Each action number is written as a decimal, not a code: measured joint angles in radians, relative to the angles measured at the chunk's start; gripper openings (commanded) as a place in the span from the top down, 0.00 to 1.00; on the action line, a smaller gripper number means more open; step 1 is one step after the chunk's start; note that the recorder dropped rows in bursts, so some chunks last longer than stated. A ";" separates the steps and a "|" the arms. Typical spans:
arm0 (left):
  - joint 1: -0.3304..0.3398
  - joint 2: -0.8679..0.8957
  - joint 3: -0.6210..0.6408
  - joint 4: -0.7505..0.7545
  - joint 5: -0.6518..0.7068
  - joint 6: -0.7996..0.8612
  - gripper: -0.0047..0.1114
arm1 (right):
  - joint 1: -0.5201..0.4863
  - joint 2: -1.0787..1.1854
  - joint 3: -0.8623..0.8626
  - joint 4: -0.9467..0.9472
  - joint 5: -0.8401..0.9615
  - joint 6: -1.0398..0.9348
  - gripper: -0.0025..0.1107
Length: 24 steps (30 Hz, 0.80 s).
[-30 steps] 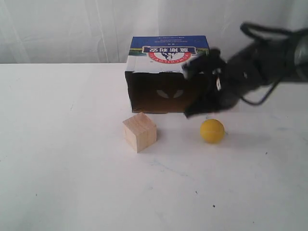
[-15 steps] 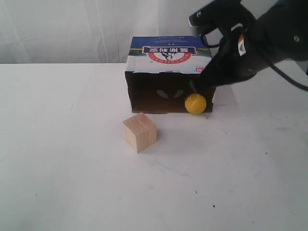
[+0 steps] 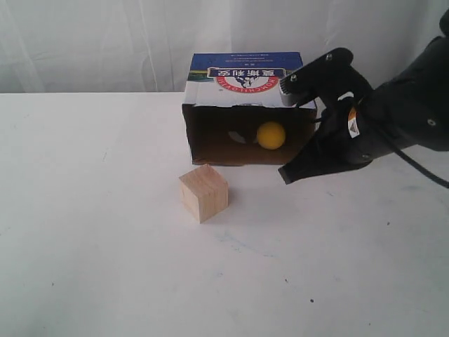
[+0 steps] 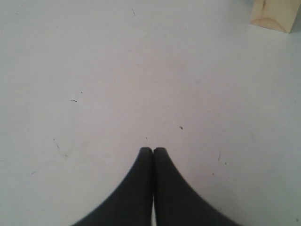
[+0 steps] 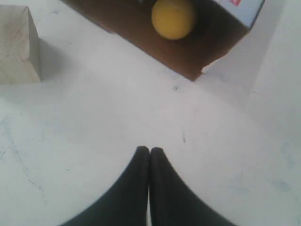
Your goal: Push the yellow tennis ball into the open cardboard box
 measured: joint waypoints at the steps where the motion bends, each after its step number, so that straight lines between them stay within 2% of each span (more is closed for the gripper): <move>1: 0.000 0.000 0.000 0.000 0.000 0.000 0.96 | 0.000 0.000 0.013 0.005 -0.004 0.002 0.98; 8: 0.000 0.000 0.000 0.000 0.000 0.000 0.96 | 0.000 -0.006 0.098 0.043 -0.055 0.004 0.98; 15: 0.000 0.000 0.000 0.000 0.000 0.000 0.96 | 0.000 -0.157 0.291 0.051 -0.287 0.056 0.98; 20: 0.000 0.000 0.000 0.000 0.000 0.000 0.96 | 0.000 -0.245 0.350 0.062 -0.287 0.105 0.98; 24: 0.000 0.000 0.000 0.000 0.000 0.000 0.96 | -0.030 -0.302 0.436 0.090 -0.414 0.109 0.98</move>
